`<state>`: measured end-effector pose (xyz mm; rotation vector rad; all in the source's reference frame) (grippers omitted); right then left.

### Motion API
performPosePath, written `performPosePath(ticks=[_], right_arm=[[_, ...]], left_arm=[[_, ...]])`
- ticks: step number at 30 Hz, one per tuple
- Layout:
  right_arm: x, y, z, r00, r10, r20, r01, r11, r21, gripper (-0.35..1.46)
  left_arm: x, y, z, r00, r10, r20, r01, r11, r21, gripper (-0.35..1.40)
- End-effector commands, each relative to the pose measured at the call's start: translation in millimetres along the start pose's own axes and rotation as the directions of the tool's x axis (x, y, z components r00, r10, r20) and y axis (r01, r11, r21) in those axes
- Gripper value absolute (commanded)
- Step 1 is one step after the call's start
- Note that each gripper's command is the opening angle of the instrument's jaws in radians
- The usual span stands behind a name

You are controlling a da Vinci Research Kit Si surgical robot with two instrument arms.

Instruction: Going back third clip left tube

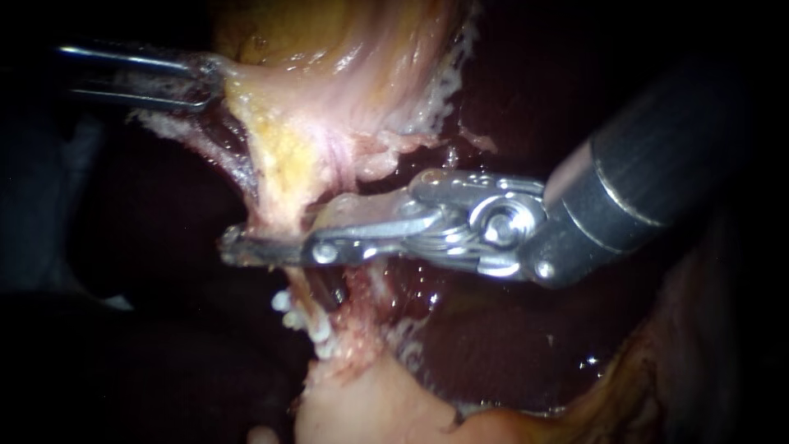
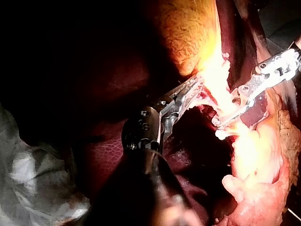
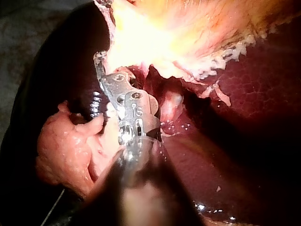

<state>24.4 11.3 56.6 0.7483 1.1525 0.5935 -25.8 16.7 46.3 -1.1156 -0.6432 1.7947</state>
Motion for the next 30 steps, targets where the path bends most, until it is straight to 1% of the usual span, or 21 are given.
performPosePath(ticks=[1,4,5,7,8,9,10,14,15,17,18,20,22,24,26,27,30], right_arm=[[-0.1,0.0,0.0,1.000,0.000,0.000,0.000,1.000,0.000,-0.35],[-0.1,0.0,-0.1,1.000,0.001,0.005,-0.001,1.000,0.005,-0.35],[0.0,0.0,-0.1,1.000,0.001,-0.003,-0.001,1.000,0.022,-0.31],[0.1,0.1,0.1,0.999,0.002,-0.041,0.001,0.998,0.062,0.04],[0.1,0.1,0.2,0.998,0.002,-0.069,0.002,0.998,0.070,0.27],[0.2,0.2,0.5,0.996,0.003,-0.084,0.003,0.997,0.073,0.39],[0.3,0.2,0.7,0.996,0.003,-0.090,0.003,0.997,0.073,0.43],[-0.2,0.5,1.0,0.996,0.000,-0.089,0.007,0.997,0.074,0.48],[-0.3,0.6,1.0,0.996,0.005,-0.091,0.001,0.998,0.063,0.48],[-0.5,0.9,0.8,0.995,-0.043,-0.094,0.046,0.999,0.028,0.50],[-0.7,1.0,0.5,0.993,-0.073,-0.088,0.074,0.997,0.007,0.50],[-1.0,1.2,-0.2,0.990,-0.121,-0.071,0.120,0.993,-0.009,0.50],[-1.4,1.4,-1.2,0.982,-0.186,-0.045,0.185,0.982,-0.025,0.50],[-2.0,1.4,-2.5,0.968,-0.250,-0.032,0.248,0.968,-0.044,0.50],[-2.5,1.3,-3.8,0.957,-0.288,-0.028,0.286,0.957,-0.049,0.50],[-2.7,1.2,-4.7,0.949,-0.314,-0.025,0.312,0.949,-0.052,0.50],[-3.3,0.8,-6.9,0.936,-0.351,-0.021,0.350,0.935,-0.050,0.50]], left_arm=[[0.0,0.0,0.0,1.0000,0.000,0.001,0.000,1.000,-0.001,-0.35],[0.0,0.0,0.0,1.0000,0.000,0.001,0.000,1.000,-0.001,-0.35],[0.0,0.0,0.0,1.0000,0.000,0.001,0.000,1.000,-0.001,-0.35],[0.0,0.0,0.0,1.0000,0.000,0.000,0.000,1.000,0.000,-0.35],[0.0,0.0,0.0,1.0000,0.000,0.000,0.000,1.000,0.000,-0.35],[0.0,0.0,0.0,1.0000,0.000,0.000,0.000,1.000,0.000,-0.35],[0.0,0.0,0.0,1.0000,0.000,0.000,0.000,1.000,0.000,-0.35],[-0.1,0.0,0.0,1.0000,0.000,0.000,0.000,1.000,0.000,-0.35],[-0.1,0.1,0.0,1.0000,0.000,0.000,0.000,1.000,0.000,-0.35],[-0.1,0.1,0.0,1.0000,0.000,0.000,0.000,1.000,0.000,-0.35],[-0.1,0.1,0.0,1.0000,0.000,0.000,0.000,1.000,0.000,-0.35],[-0.1,0.1,0.0,1.0000,0.000,0.000,0.000,1.000,0.000,-0.35],[-0.1,0.1,-0.1,1.0000,0.000,0.000,0.000,1.000,0.000,-0.35],[-0.1,0.1,-0.1,1.0000,0.000,0.000,0.000,1.000,0.000,-0.35],[-0.1,0.1,-0.1,1.0000,0.000,0.001,0.000,1.000,-0.001,-0.35],[-0.1,0.1,-0.1,1.0000,0.000,0.001,0.000,1.000,-0.001,-0.35],[-0.1,0.0,-0.1,1.0000,0.001,0.001,-0.001,1.000,-0.001,-0.35]])
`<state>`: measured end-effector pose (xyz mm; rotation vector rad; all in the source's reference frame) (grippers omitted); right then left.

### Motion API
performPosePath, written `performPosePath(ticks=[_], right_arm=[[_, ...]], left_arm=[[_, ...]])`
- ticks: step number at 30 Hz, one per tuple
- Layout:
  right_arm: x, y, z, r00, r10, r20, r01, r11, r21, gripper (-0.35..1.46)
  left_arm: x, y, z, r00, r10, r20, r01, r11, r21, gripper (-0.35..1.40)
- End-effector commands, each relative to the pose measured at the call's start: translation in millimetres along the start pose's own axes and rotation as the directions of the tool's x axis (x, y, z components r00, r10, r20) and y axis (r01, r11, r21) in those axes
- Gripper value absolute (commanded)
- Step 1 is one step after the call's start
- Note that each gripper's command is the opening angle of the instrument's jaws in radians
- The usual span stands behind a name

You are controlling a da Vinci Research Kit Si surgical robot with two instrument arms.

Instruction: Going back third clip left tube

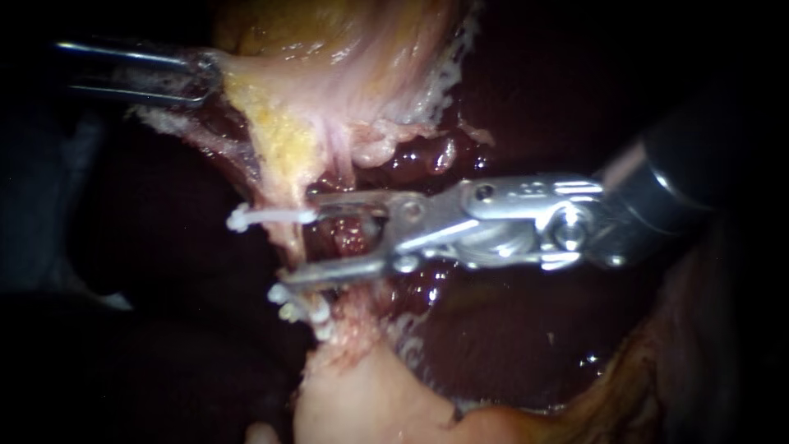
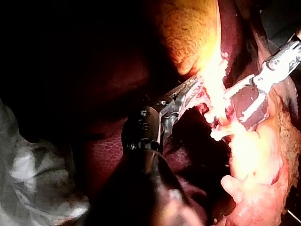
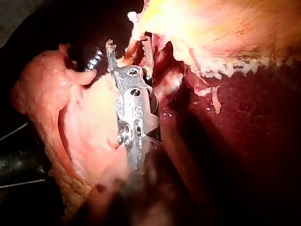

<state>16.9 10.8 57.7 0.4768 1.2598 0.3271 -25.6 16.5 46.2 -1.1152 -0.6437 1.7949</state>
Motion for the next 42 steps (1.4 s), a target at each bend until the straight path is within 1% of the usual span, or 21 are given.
performPosePath(ticks=[1,6,10,14,17,24,30,36,42], right_arm=[[-0.1,-0.2,-1.0,1.000,-0.010,0.000,0.010,1.000,0.005,0.50],[-0.5,-0.8,-4.8,0.999,-0.045,-0.001,0.045,0.999,0.023,0.50],[-0.3,-0.8,-8.0,0.998,-0.067,0.000,0.067,0.997,0.022,0.50],[-0.2,-0.9,-10.6,0.997,-0.082,0.005,0.082,0.996,0.018,0.50],[-0.3,-1.1,-12.0,0.996,-0.083,0.010,0.083,0.996,0.026,0.50],[-0.7,-1.4,-13.2,0.996,-0.091,0.016,0.091,0.995,0.030,0.50],[-0.8,-1.6,-13.7,0.995,-0.098,0.016,0.097,0.995,0.033,0.50],[-0.9,-1.7,-14.1,0.995,-0.098,0.016,0.098,0.995,0.035,0.50],[-0.9,-1.7,-14.2,0.995,-0.099,0.016,0.098,0.995,0.036,0.50]], left_arm=[[0.0,0.0,0.0,1.0000,0.001,0.000,-0.001,1.000,-0.001,-0.35],[0.0,0.0,0.0,1.0000,0.001,0.000,-0.001,1.000,-0.001,-0.35],[0.0,0.0,0.0,1.0000,0.001,0.000,-0.001,1.000,-0.001,-0.35],[-0.1,0.0,0.0,1.0000,0.001,0.000,-0.001,1.000,-0.001,-0.35],[-0.1,0.0,0.0,1.0000,0.001,0.000,-0.001,1.000,0.000,-0.35],[-0.1,-0.1,0.2,1.0000,0.001,0.000,-0.001,1.000,0.000,-0.35],[-0.3,-0.4,1.3,1.0000,0.004,-0.003,-0.004,1.000,0.005,-0.35],[-0.6,-0.8,3.1,1.0000,0.006,-0.006,-0.006,1.000,0.016,-0.35],[-1.4,-0.5,5.6,0.9999,0.011,0.010,-0.011,1.000,0.007,-0.35]])
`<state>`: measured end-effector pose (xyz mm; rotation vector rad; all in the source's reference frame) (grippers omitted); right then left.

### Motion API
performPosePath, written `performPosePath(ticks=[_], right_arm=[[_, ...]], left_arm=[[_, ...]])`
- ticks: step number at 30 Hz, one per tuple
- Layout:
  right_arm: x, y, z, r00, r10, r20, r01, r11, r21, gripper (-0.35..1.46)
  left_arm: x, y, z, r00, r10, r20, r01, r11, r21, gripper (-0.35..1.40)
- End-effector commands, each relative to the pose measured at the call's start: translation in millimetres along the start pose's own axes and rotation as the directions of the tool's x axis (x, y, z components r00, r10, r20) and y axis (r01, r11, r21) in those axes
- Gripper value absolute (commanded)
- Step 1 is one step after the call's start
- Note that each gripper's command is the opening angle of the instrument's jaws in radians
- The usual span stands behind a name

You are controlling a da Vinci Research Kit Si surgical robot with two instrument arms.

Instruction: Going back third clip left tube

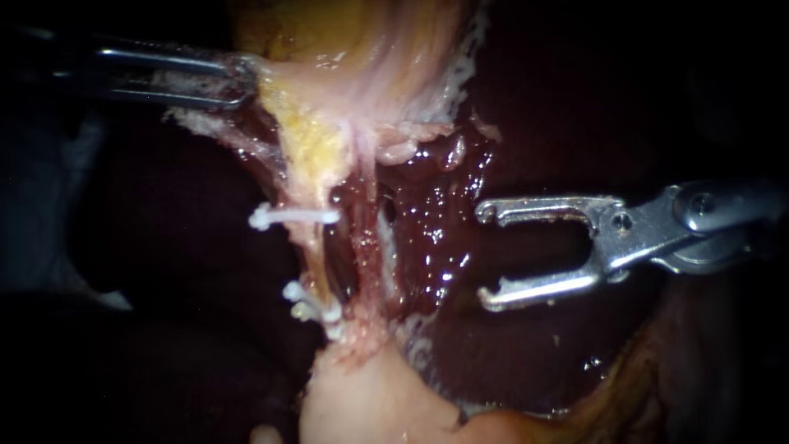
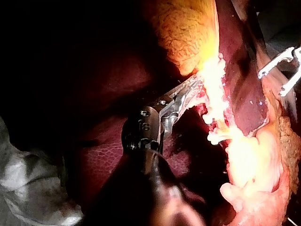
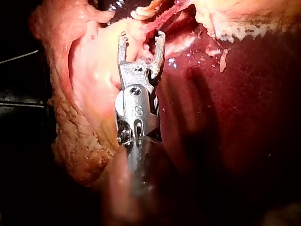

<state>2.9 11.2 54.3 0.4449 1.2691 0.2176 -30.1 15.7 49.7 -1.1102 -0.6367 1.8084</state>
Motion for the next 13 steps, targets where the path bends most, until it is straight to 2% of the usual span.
performPosePath(ticks=[1,5,13], right_arm=[[0.0,0.0,0.0,1.000,0.000,0.000,0.000,1.000,0.000,0.50],[0.0,0.0,-0.1,1.000,0.000,0.000,0.000,1.000,0.001,0.50],[0.3,-0.1,-0.4,1.000,0.002,-0.001,-0.002,1.000,0.002,0.50]], left_arm=[[-0.1,0.1,0.4,1.0000,0.002,0.007,-0.002,1.000,0.001,-0.35],[-0.2,0.2,1.1,1.0000,0.002,0.007,-0.002,1.000,-0.001,-0.35],[-0.2,0.1,1.1,1.0000,0.002,0.008,-0.002,1.000,-0.001,-0.35]])
